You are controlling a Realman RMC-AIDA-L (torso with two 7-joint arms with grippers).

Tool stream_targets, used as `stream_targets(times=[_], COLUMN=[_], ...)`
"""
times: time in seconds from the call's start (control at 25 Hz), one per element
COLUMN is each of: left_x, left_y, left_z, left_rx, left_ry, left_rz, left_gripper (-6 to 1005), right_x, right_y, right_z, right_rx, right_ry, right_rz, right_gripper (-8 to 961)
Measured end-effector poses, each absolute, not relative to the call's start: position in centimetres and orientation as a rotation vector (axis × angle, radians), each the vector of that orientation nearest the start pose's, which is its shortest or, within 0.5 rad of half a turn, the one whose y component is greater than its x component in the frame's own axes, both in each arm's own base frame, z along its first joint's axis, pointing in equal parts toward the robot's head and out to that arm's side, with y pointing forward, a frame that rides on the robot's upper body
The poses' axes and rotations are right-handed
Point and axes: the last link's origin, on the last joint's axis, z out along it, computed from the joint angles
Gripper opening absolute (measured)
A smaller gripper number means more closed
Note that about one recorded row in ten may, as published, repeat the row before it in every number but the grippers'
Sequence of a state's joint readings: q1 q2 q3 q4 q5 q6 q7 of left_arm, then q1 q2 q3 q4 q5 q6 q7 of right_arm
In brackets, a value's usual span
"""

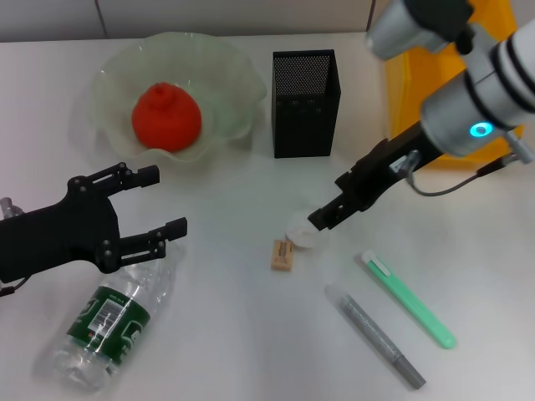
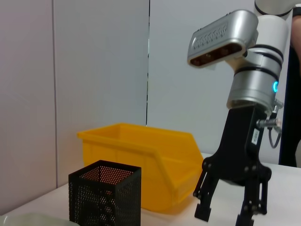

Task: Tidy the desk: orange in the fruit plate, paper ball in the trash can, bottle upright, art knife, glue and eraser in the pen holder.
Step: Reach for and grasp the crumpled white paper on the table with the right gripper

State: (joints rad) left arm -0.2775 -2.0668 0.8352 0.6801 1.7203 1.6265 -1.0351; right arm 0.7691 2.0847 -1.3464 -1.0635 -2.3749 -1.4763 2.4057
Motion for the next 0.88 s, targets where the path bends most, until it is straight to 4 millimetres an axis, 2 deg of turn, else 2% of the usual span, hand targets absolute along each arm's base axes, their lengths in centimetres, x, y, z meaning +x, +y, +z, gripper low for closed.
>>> stream_targets(times=[0.2,0.52,0.88], left_x=[-29.8,-30.0,-30.1], left_y=[26.9,27.0,27.0], left_z=[0.8,0.7,0.7], left_rx=[-2.604,-2.596,-2.593], left_ry=[-0.326,-0.329,-0.327], left_rz=[-0.807,-0.793,-0.794], left_gripper=[814,814,815], right_x=[15.0,15.4,15.6], right_y=[37.4,37.5,37.5], right_z=[-5.4,-6.6,-7.5], right_rx=[-2.851,-2.837,-2.843], right_ry=[0.882,0.864,0.858], right_rz=[-0.344,-0.374,-0.386], right_gripper=[830,802,570])
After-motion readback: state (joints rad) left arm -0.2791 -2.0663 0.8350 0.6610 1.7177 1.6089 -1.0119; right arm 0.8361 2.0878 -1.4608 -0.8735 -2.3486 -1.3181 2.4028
